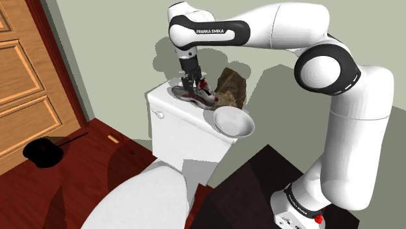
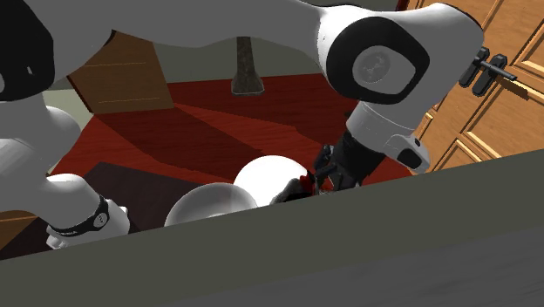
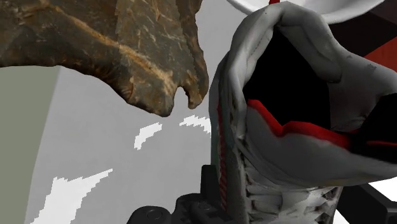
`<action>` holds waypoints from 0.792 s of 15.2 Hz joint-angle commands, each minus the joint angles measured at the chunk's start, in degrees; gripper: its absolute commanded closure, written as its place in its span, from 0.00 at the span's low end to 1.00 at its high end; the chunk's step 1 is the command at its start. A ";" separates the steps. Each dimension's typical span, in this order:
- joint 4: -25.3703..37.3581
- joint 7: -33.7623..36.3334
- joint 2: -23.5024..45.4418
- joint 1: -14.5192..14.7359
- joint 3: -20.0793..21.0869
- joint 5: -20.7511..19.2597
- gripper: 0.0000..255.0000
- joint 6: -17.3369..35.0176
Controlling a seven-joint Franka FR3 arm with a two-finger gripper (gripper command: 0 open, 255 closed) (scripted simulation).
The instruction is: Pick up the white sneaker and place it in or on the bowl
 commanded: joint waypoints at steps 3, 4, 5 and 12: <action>2.46 -0.39 -0.37 0.08 -0.01 0.01 1.00 -2.78; 3.18 -0.49 -0.41 0.11 -0.01 0.01 1.00 -3.53; 3.92 -0.58 -0.42 0.15 -0.01 0.00 1.00 -4.28; 9.93 -1.29 -0.03 0.44 -0.06 -0.10 1.00 -9.84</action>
